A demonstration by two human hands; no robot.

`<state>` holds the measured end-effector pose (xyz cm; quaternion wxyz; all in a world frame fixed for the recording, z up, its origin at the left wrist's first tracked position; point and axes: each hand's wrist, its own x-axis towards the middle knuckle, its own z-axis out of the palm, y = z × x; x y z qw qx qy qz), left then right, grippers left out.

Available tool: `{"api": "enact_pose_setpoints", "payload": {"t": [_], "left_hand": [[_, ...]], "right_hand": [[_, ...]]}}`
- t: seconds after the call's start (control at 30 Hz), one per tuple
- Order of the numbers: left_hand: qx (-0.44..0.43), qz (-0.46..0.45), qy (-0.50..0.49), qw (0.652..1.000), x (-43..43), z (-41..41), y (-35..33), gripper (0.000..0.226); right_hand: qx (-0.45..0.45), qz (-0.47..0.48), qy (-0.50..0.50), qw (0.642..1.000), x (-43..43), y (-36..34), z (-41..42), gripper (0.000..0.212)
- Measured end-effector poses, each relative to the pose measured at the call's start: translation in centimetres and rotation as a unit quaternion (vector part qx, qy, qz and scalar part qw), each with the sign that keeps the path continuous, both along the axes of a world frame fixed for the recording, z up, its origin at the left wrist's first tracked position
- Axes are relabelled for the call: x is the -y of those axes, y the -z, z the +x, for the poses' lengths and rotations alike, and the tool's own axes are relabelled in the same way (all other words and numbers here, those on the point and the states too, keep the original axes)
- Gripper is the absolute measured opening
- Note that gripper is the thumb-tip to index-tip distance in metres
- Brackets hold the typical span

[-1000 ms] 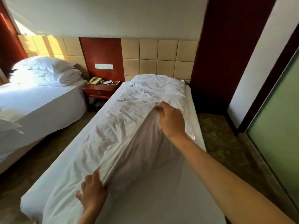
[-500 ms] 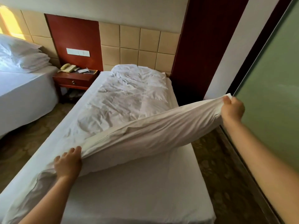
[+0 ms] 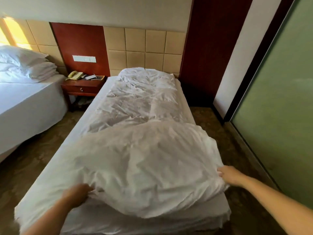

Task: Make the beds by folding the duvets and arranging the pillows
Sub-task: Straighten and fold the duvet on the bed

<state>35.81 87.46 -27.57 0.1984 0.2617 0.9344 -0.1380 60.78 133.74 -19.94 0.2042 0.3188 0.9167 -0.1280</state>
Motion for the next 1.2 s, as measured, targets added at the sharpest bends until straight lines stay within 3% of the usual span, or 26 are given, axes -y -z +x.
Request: {"api": "enact_pose_setpoints", "payload": {"t": [0.07, 0.13, 0.17, 0.23, 0.27, 0.3, 0.37, 0.4, 0.43, 0.47, 0.7, 0.87, 0.93, 1.03, 1.2], "left_hand": [[-0.017, 0.05, 0.004, 0.999, -1.9, -1.6, -2.3, 0.037], [-0.066, 0.121, -0.055, 0.989, -3.1, -3.7, -6.5, 0.037], [-0.103, 0.16, -0.095, 0.977, -3.2, -3.7, -8.4, 0.036], [-0.209, 0.293, -0.142, 0.922, -2.7, -2.0, -9.6, 0.03], [-0.234, 0.325, -0.137, 0.906, -2.2, 0.3, -8.5, 0.026], [-0.22, 0.305, -0.124, 0.918, -1.5, 3.2, -6.9, 0.024], [-0.087, 0.153, -0.03, 0.984, 0.0, 8.9, -2.1, 0.029], [-0.036, 0.088, 0.011, 0.995, 1.1, 10.4, -0.2, 0.031], [-0.005, 0.058, 0.017, 0.998, 1.6, 10.8, 0.6, 0.032], [0.005, 0.061, 0.013, 0.998, 1.3, 10.8, 0.9, 0.031], [-0.018, 0.026, -0.004, 0.999, -0.2, 9.6, -2.0, 0.032], [-0.056, 0.14, -0.079, 0.985, 2.3, 8.6, -2.8, 0.031], [-0.116, 0.212, -0.088, 0.966, 2.7, 7.7, -3.6, 0.024], [-0.231, 0.282, -0.05, 0.93, 1.7, 6.6, -5.9, 0.018], [-0.307, 0.319, 0.009, 0.897, -1.5, 0.6, -7.8, 0.014]], "right_hand": [[-0.041, 0.017, 0.006, 0.999, -0.8, -2.2, -2.1, 0.027], [-0.187, 0.073, 0.046, 0.979, -0.9, -7.9, -3.7, 0.028], [-0.288, 0.1, 0.057, 0.951, -0.8, -10.8, -4.0, 0.03], [-0.488, 0.146, 0.112, 0.853, -0.3, -12.5, -2.2, 0.04], [-0.508, 0.155, 0.133, 0.837, 0.5, -11.1, -0.2, 0.035], [-0.467, 0.153, 0.125, 0.862, 1.4, -8.4, 2.4, 0.024], [-0.166, 0.087, 0.014, 0.982, 3.4, -0.9, 8.1, 0.012], [-0.016, 0.055, -0.02, 0.998, 4.1, 2.5, 10.8, 0.017], [0.063, 0.037, -0.042, 0.996, 4.6, 4.6, 12.7, 0.021], [0.069, 0.025, -0.048, 0.996, 4.8, 5.5, 13.6, 0.023], [-0.093, 0.023, 0.118, 0.988, 5.7, 0.9, 13.6, 0.031], [-0.184, 0.044, 0.187, 0.964, 4.6, -0.2, 14.4, 0.026], [-0.255, 0.07, 0.222, 0.939, 3.4, -0.9, 13.4, 0.02], [-0.381, 0.098, 0.281, 0.875, 2.0, -2.7, 9.9, 0.041], [-0.432, 0.154, 0.334, 0.824, -0.2, -6.0, 2.2, 0.027]]}}
